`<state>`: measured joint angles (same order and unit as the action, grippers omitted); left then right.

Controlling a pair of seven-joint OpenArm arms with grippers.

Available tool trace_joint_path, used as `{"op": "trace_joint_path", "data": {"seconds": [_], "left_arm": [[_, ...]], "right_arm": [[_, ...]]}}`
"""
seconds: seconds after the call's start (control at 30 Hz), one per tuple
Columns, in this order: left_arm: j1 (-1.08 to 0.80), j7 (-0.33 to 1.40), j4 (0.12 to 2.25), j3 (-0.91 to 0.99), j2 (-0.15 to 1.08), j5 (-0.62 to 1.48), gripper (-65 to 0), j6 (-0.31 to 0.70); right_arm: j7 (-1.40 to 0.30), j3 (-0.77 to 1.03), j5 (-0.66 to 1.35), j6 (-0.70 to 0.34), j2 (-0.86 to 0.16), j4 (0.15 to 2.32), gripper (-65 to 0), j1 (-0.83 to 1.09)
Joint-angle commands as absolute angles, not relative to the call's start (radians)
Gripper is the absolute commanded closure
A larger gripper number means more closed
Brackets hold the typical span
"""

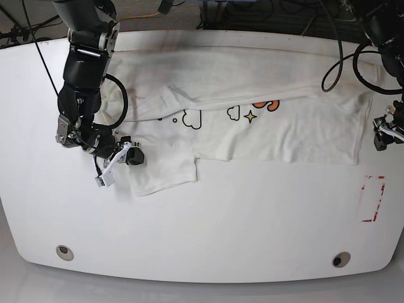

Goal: Fold the T-shirt properly
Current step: 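Lower both grippers and pinch the shirt's opposite long edge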

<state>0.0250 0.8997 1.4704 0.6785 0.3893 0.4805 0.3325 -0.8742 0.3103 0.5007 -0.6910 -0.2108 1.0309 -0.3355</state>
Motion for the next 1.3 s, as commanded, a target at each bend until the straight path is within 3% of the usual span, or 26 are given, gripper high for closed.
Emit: {"op": "trace_joint_path", "data": {"seconds": [0.0, 0.1, 0.23, 0.67, 1.03, 1.13, 1.27], "left_arm": [[0.088, 0.886, 1.429, 0.651, 0.414, 0.484, -41.9, 0.282], [0.153, 0.886, 1.359, 0.588, 0.418, 0.484, -49.0, 0.236], [0.214, 0.885, 1.268, 0.542, 0.418, 0.484, -52.4, 0.174], [0.283, 0.696, 1.023, 0.298, 0.441, 0.486, -52.8, 0.183], [0.303, 0.685, 0.97, 0.219, 0.438, 0.486, -52.5, 0.185], [0.302, 0.685, 0.97, 0.214, 0.437, 0.486, -47.9, 0.185], [0.302, 0.685, 0.969, 0.214, 0.433, 0.486, -26.4, 0.185]], "right_arm": [[-0.854, 0.312, 0.521, -0.698, -0.226, 1.046, -3.2, -0.364], [-0.86, 0.312, 0.522, -0.698, -0.226, 1.052, -2.1, -0.361], [-0.862, 0.312, 0.522, -0.698, -0.228, 1.047, -1.9, -0.361], [-0.865, 0.312, 0.526, -0.698, -0.228, 1.053, -1.9, -0.36], [-0.865, 0.314, 0.524, -0.698, -0.229, 1.053, -0.2, -0.358], [-0.865, 0.314, 0.524, -0.698, -0.228, 1.053, 0.0, -0.358], [-0.865, 0.314, 0.524, -0.698, -0.228, 1.053, 0.0, -0.363]]}}
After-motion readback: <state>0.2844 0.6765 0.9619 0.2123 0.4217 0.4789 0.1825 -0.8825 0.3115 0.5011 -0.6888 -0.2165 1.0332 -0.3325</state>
